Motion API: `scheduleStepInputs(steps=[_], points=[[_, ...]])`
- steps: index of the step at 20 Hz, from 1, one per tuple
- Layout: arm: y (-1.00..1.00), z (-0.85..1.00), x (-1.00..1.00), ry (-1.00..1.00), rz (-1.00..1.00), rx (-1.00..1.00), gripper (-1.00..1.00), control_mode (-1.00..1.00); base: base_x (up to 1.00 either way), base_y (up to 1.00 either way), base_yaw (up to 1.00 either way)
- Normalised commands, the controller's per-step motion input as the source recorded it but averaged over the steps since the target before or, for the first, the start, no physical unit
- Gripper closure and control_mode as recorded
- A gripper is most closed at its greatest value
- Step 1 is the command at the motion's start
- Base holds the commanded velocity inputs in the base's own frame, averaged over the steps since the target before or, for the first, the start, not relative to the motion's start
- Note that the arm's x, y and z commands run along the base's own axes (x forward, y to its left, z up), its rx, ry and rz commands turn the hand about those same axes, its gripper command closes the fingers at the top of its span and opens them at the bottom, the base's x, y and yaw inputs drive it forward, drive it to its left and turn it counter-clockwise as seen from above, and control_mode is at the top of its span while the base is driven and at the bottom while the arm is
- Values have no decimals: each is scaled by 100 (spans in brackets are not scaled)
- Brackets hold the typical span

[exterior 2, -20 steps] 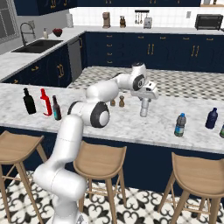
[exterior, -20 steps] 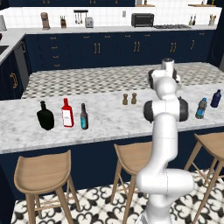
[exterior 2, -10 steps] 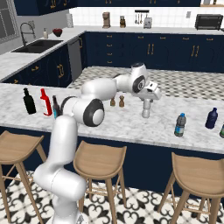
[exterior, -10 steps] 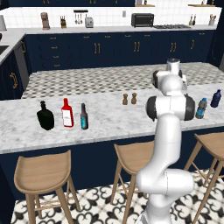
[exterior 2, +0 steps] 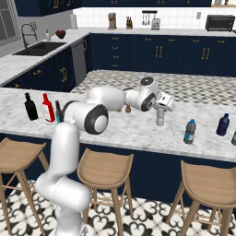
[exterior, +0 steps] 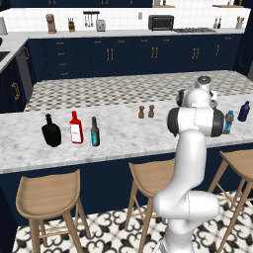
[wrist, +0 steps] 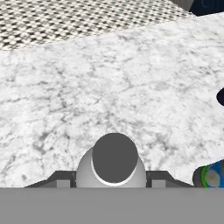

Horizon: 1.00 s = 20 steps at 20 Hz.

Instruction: Move the plastic bottles in the middle to the plastics group, and the glass bottles in the middle to the glass group.

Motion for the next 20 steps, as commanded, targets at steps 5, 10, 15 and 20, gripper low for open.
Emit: scheduleStepInputs(steps=[5, 10, 15, 20], points=[[-38, 23, 18, 2, -1, 0, 100, -100, 0, 0, 0], [-21, 7, 8, 6, -1, 0, 100, -100, 0, 0, 0], [-21, -2, -7, 3, -8, 0, 100, -100, 0, 0, 0], [-5, -10, -34, -3, -10, 0, 100, -100, 0, 0, 0]])
